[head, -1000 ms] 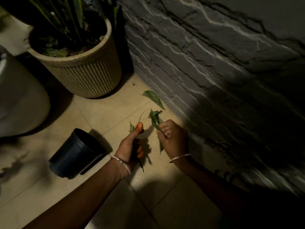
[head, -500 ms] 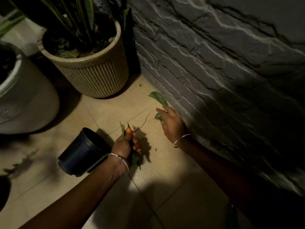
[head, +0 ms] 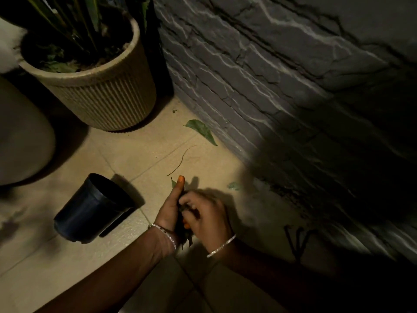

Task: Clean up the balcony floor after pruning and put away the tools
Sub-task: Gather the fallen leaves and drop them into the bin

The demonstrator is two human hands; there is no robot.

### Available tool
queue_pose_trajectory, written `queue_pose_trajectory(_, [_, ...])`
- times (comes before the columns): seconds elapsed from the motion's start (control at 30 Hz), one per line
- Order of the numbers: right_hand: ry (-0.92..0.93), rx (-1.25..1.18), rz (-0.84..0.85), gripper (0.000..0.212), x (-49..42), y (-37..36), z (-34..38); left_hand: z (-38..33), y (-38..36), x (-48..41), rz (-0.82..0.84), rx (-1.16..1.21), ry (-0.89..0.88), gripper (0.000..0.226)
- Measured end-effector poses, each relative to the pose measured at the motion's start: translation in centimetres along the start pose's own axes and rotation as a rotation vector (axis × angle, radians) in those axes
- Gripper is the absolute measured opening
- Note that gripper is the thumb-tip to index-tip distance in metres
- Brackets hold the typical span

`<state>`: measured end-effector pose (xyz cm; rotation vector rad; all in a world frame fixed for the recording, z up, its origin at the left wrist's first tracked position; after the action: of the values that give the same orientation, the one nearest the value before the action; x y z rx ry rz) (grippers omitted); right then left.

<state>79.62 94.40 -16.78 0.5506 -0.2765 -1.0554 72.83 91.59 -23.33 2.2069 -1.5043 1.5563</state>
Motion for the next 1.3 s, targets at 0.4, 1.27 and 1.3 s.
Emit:
queue_pose_trajectory(0.4, [-0.034,0.495,-0.126,0.04,-1.4,6.5,-11.4,-0.9,2.8,-0.6,-0.228,-0.115,-0.107,0.05])
queue_pose_trajectory(1.27, [0.256,0.986,0.011,0.037,-20.1,-0.4,-6.0,-10.7,3.5,4.5,-0.061,0.077,-0.333,0.047])
queue_pose_trajectory(1.3, [0.243,0.968,0.05,0.041,-20.5,-0.9,-6.4,-10.9,3.9,4.6,-0.062,0.082,-0.336,0.048])
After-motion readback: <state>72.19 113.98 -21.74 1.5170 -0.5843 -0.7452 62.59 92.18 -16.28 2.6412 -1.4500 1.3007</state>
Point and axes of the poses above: each hand's wrist, its own x-axis away from the middle knuckle, its own y-axis out of the back of the hand, z = x × y, the point moved 8 cm from there along -x, towards the middle knuckle, and after that the axes turned 1 degree about x, right-handed, at the moved point
